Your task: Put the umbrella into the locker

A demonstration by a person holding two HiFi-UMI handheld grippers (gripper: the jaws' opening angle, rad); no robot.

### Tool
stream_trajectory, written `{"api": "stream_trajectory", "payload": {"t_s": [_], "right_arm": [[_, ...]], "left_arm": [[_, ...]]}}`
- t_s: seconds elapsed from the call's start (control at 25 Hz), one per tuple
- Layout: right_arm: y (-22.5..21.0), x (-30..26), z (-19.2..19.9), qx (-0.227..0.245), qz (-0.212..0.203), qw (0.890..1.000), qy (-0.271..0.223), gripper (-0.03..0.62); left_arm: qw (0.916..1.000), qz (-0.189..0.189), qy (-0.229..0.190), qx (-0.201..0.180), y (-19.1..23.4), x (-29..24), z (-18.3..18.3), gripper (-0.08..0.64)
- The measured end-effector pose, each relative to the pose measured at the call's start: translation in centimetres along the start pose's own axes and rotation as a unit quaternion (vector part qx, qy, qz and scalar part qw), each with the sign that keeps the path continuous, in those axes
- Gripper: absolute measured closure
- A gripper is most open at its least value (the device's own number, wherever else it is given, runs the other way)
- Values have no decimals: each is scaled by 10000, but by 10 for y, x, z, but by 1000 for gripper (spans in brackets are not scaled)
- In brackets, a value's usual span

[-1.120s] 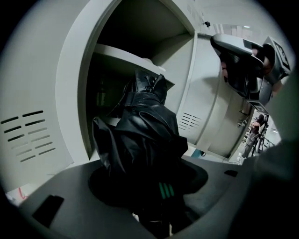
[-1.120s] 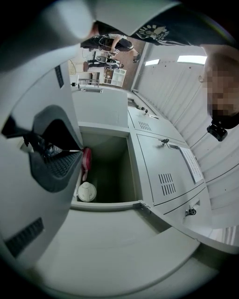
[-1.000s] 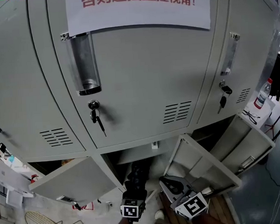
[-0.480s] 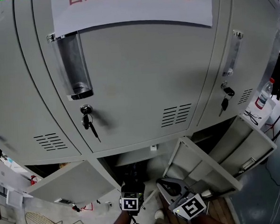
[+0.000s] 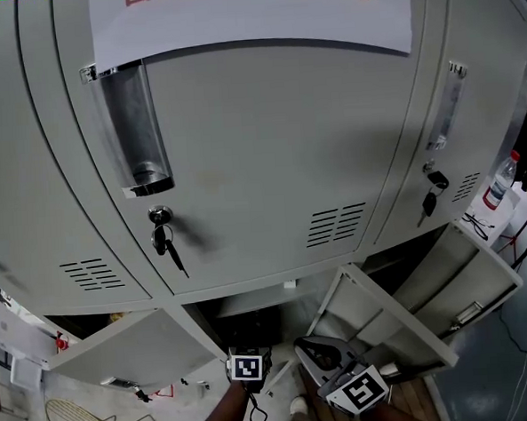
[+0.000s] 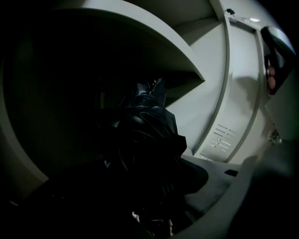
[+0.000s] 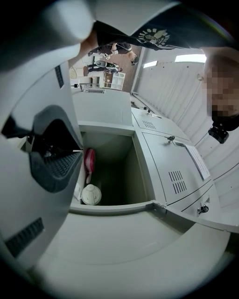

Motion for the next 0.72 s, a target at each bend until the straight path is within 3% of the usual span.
{"api": "stream_trajectory", "payload": {"t_s": [0.72], "right_arm": [[-10,-9,3,-149,-28,9999,24,560]], "left_arm": [[9986,-53,344,395,14,-47,-22,285]]}}
Point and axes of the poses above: the fingertips, and each gripper's own axes: x backward along the fingers, y to its left, z out of its underside, the point moved 6 cm from there along x, backward along the fingers, and after that the axes turned 13 degrees about -z, right-handed, at the moved point
